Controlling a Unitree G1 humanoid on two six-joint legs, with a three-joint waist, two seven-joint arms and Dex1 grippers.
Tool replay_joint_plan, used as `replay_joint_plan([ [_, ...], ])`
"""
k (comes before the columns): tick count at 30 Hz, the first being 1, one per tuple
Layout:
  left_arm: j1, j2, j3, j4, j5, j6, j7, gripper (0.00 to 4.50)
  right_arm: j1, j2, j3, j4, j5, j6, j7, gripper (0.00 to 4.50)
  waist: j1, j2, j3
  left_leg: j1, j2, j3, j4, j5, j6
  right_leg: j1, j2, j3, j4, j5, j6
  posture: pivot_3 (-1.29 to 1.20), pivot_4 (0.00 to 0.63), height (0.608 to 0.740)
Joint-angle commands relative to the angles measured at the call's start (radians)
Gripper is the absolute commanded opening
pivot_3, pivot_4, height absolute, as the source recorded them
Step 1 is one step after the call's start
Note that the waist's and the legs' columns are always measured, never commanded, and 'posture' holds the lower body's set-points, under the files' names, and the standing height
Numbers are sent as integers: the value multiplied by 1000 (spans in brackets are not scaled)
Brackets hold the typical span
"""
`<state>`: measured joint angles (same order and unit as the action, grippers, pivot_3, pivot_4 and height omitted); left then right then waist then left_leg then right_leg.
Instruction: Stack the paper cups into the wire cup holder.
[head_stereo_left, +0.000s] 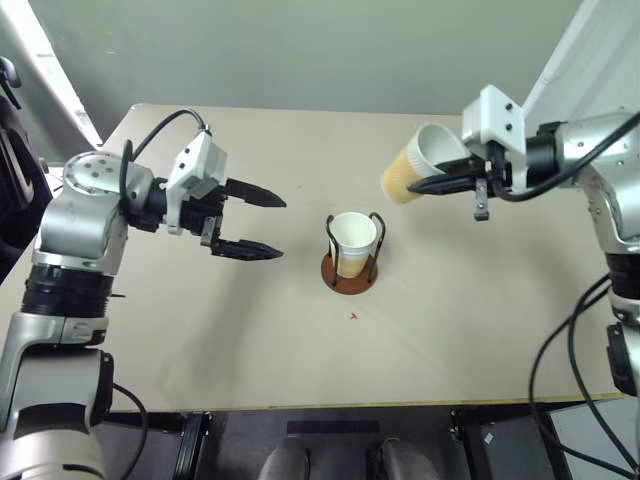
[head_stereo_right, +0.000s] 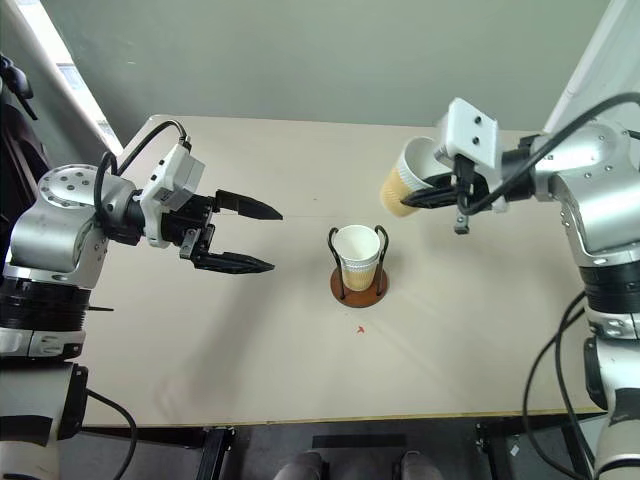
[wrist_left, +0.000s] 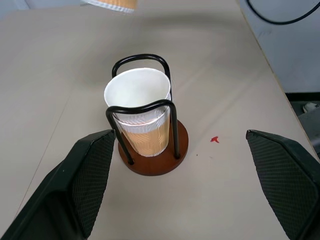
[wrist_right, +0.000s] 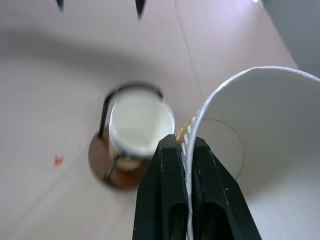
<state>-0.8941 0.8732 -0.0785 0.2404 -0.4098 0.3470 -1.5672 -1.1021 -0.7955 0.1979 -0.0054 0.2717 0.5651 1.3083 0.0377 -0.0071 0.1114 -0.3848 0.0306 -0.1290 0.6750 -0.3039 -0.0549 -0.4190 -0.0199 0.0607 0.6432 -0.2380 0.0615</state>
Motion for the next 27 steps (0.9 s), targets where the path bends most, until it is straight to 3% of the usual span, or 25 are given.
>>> replay_joint_plan([
  [1,-17,2,34,-17,-11,-8,0,4500,-33,39,9,-22,14,8,1,29,0,0,0,0,0,0,0,0,0,0,0,0,0,0,0,0,150,740],
  [27,-18,10,26,-42,-4,9,5,4500,46,141,133,66,-86,-112,26,29,-1,0,0,-1,0,0,-2,0,-1,-1,0,0,0,0,-1,0,150,740],
])
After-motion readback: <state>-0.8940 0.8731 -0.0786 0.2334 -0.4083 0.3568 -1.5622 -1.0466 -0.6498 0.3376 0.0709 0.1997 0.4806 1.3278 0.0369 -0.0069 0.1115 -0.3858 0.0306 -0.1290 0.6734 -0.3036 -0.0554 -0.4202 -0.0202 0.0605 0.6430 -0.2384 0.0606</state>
